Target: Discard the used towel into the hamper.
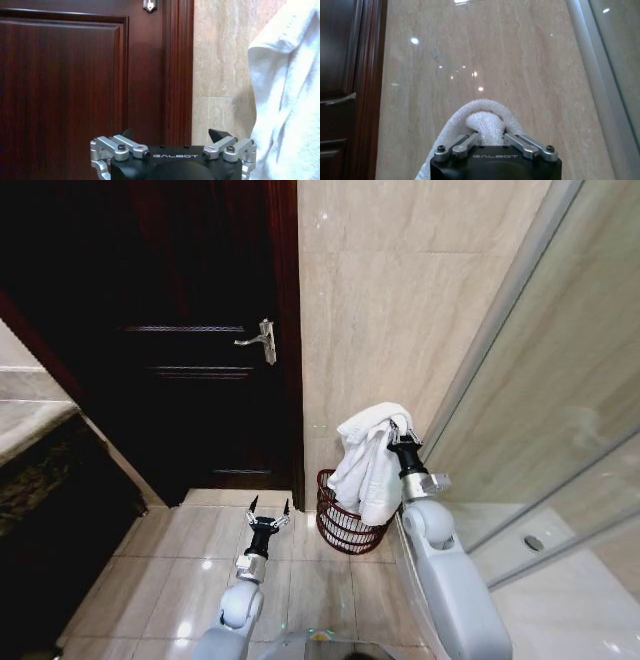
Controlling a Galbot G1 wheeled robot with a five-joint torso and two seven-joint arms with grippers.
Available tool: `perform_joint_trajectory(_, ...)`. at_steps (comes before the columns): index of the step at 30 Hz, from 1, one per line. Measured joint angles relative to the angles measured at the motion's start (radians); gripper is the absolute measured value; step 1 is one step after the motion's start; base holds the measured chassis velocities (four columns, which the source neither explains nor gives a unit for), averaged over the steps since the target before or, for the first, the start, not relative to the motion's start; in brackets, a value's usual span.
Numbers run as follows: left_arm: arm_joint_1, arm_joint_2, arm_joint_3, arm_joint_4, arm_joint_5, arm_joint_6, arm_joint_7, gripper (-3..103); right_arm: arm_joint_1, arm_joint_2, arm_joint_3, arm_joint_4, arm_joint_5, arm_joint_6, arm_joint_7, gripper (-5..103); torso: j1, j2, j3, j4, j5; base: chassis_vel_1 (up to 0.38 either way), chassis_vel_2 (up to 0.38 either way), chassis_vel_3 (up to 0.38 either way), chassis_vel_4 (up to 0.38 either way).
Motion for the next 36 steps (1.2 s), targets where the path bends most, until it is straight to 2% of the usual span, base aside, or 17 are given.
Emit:
perform_joint_trajectory(8, -0.003, -0.004, 0.004, 0.005, -0.002, 0.001, 0.0, 100, -0.079, 0.035, 0.015, 0.048, -0.031, 0.018, 0.002, 8, 0.0, 0.0, 0.0, 0.0, 0.0, -0.033, 0.034, 0.026, -0.03)
perform_joint_trajectory(19, -0.001, -0.012, 0.006, 0.005, 0.001, 0.001, 0.0, 100, -0.121, 0.039, 0.02, 0.062, -0.053, 0.044, 0.012, 8, 0.0, 0.0, 0.0, 0.0, 0.0, -0.037, 0.034, 0.035, -0.031)
perform_joint_trajectory(36, 0.012, -0.028, 0.005, -0.006, 0.025, 0.002, 0.0, 100, 0.01, 0.01, 0.015, -0.076, -0.002, 0.035, 0.015, 8, 0.0, 0.0, 0.0, 0.0001, 0.0, 0.0, 0.0, 0.0, 0.0)
